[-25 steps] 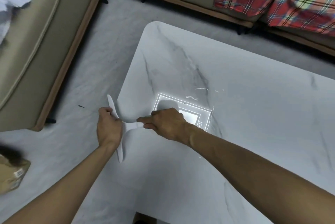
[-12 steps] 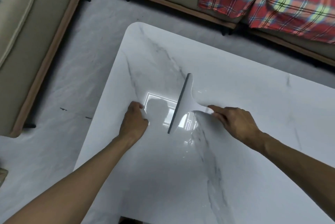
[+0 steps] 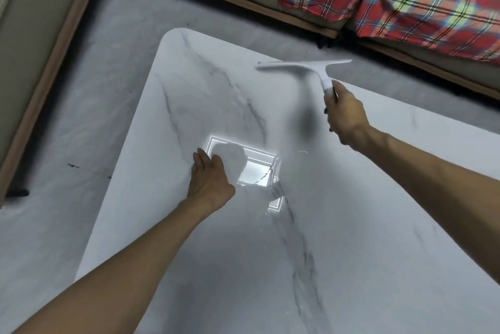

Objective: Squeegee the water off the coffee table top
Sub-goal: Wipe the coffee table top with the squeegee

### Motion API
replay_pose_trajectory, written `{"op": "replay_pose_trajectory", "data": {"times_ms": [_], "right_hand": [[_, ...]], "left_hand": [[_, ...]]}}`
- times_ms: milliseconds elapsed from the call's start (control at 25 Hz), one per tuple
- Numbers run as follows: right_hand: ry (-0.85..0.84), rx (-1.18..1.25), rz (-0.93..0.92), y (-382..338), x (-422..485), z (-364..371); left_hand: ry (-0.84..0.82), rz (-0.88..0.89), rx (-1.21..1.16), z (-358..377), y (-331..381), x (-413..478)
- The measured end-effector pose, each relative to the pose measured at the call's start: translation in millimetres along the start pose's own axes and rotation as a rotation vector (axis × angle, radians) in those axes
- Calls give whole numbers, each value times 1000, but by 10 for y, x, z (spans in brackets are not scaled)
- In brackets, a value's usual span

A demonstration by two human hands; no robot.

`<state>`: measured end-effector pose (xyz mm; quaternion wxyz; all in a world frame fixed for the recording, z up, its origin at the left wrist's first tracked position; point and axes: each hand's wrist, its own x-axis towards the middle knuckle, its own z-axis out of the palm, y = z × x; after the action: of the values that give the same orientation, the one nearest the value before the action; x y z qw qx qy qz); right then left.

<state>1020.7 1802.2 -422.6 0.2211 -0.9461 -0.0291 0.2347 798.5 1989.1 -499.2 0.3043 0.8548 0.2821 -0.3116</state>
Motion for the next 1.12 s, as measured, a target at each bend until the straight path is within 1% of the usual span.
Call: {"op": "replay_pose_trajectory", "data": {"times_ms": [80, 160, 200, 280, 360, 480, 600, 640, 720, 760, 800, 840, 920, 1040, 1120], "right_hand": [[-1, -69, 8, -71, 133, 144], [-2, -205, -35, 50, -3, 240], [-13, -258, -66, 163, -153, 259], [-48, -287, -92, 445, -515, 246], [-85, -316, -78, 699, -875, 186], [-137, -357, -60, 882, -1353, 1], [-111, -209, -26, 841, -1365, -251], [-96, -111, 32, 778, -1238, -307], [-1, 199, 262, 627, -824, -352], [55, 318, 379, 552, -599, -354], [83, 388, 456, 473, -416, -332], [99, 395, 471, 417, -283, -262], [85, 353, 432, 296, -211, -91], [7, 307, 400, 172, -625, 200], [-78, 337, 456, 183, -1061, 316]], "left_hand": [[-25, -3, 0, -24, 23, 18], [-48, -3, 6, -43, 34, 24], [-59, -4, 4, -51, 37, 28], [-67, -4, 2, -58, 39, 36], [-64, 0, 14, -57, 39, 44], [-68, -2, 28, -64, 45, 41], [-78, -4, 35, -83, 56, 43], [-77, -4, 36, -85, 59, 43], [-68, 5, 49, -81, 57, 42], [-63, 8, 55, -70, 48, 43], [-56, 10, 60, -56, 40, 41], [-51, 14, 65, -36, 27, 40], [-39, 27, 77, -14, 6, 53], [-9, 40, 80, 16, -45, 34], [15, 61, 72, 15, -89, 2]]}}
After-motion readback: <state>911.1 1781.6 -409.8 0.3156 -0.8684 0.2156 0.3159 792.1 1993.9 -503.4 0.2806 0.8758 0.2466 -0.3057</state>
